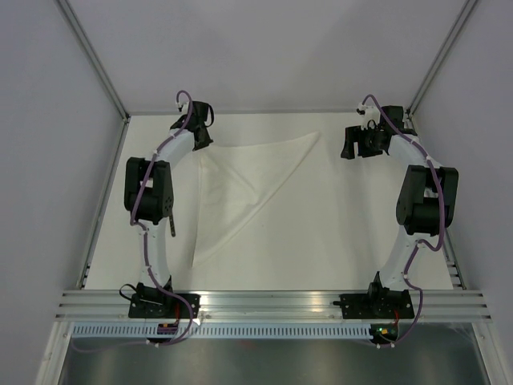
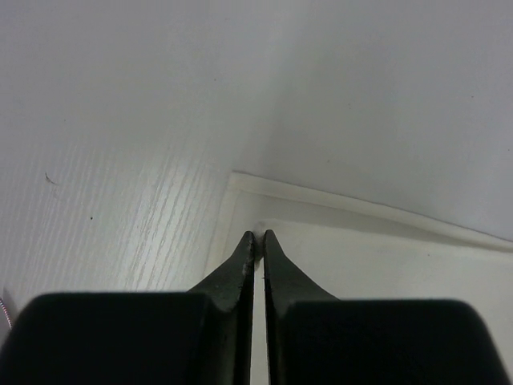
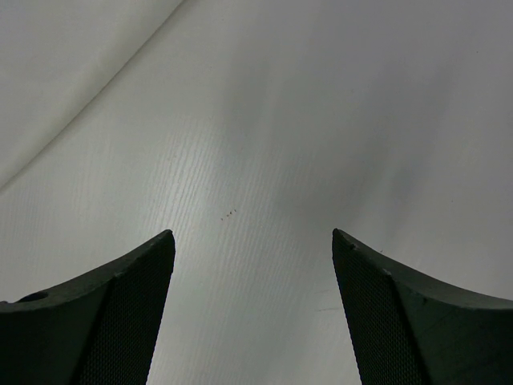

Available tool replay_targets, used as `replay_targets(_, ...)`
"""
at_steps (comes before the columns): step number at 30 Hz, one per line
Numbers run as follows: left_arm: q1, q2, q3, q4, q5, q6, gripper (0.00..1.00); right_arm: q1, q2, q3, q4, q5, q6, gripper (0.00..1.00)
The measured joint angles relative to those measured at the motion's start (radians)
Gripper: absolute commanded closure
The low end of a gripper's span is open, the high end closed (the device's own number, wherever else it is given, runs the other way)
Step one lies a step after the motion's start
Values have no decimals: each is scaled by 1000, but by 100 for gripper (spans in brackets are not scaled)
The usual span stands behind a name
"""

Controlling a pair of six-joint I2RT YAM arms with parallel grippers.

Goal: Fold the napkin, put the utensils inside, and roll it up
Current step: Fold the napkin at the center of the board.

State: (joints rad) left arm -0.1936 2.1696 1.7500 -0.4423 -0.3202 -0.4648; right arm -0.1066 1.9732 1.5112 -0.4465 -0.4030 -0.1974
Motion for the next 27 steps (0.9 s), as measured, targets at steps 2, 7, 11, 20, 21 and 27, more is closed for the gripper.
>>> replay_targets(2,3,14,16,-5,-3,-3,77,0,0,0,-1,-2,-1,15)
replay_targets(7,10,52,51,-24,-19,-15,50,0,2,0,-4,-8,-2,15)
replay_targets(11,11,61,52,-37,-29,-27,31,0,7,0,-4,-22,-2,15)
replay_targets(20,0,0,16,-37,-47,-31,26,0,112,97,34,-120,69,14)
replay_targets(21,-5,-29,-8,-35,-46,-31,26,0,136,120,50,-133,89,14)
replay_targets(27,-106,-359,-329,19,-15,-94,44,0,293,270,129,-212,223,15)
